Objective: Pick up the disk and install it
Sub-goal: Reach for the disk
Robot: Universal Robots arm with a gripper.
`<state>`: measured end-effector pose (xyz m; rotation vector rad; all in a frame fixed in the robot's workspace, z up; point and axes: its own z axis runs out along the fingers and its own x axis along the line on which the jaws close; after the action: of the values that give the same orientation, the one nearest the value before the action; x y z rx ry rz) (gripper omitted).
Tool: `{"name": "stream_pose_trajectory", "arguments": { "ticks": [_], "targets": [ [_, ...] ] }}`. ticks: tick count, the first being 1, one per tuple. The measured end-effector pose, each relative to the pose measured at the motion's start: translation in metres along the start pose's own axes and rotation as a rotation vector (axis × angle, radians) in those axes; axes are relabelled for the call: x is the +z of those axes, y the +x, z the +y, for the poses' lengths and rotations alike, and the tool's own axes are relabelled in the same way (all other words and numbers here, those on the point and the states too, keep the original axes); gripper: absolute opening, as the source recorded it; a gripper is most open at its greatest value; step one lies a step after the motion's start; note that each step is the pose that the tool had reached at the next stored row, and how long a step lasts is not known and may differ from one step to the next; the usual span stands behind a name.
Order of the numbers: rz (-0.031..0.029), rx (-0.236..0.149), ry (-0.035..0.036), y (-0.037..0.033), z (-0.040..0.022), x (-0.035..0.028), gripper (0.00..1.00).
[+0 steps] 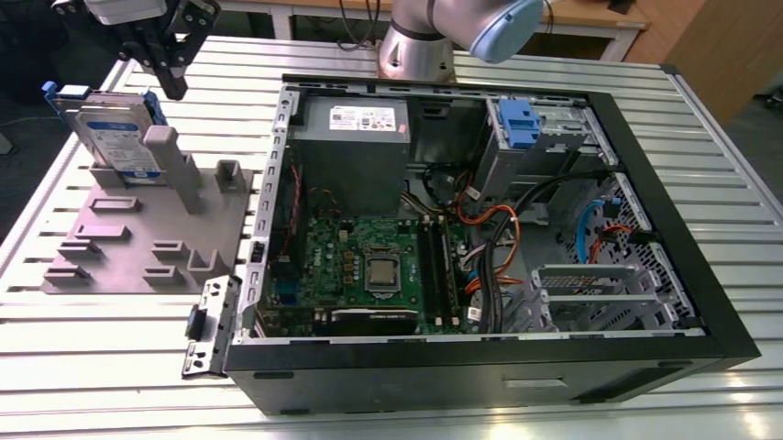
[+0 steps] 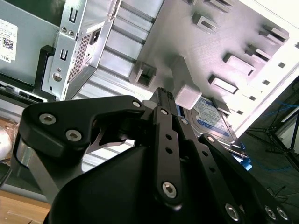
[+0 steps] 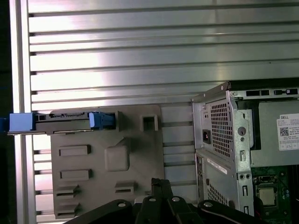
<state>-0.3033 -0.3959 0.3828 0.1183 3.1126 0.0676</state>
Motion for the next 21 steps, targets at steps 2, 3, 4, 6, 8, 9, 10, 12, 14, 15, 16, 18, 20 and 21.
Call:
{"name": "stream_pose_trajectory", "arguments": {
  "ticks": [2,3,4,6,8,9,10,12,14,15,16,18,20,21],
  "targets": [
    [0.0001,0.0,0.0001,0.0,0.0,0.0,0.11],
    [0.0,0.0,0.0,0.0,0.0,0.0,0.11],
    [0.0,0.0,0.0001,0.0,0.0,0.0,0.11],
    [0.0028,0.0,-0.0008,0.0001,0.0002,0.0003,0.11],
    [0.0114,-0.001,-0.003,0.0002,0.0013,0.0008,0.11],
    [0.015,-0.002,-0.0044,0.0003,0.0023,0.0011,0.11],
    [0.0179,-0.002,-0.006,0.0003,0.0034,0.0013,0.11],
    [0.0189,-0.005,-0.0067,0.0011,0.0052,0.0023,0.11],
    [0.0191,-0.009,-0.0067,0.0036,0.0069,0.0038,0.11],
    [0.0193,-0.01,-0.0067,0.0054,0.0081,0.0045,0.11],
    [0.0193,-0.011,-0.0067,0.0079,0.0096,0.0054,0.11],
    [0.0193,-0.011,-0.0066,0.0142,0.0127,0.0074,0.11],
    [0.0193,-0.012,-0.0064,0.0224,0.0159,0.0097,0.11],
    [0.0191,-0.012,-0.0064,0.0268,0.0173,0.0108,0.11]
  ]
}}
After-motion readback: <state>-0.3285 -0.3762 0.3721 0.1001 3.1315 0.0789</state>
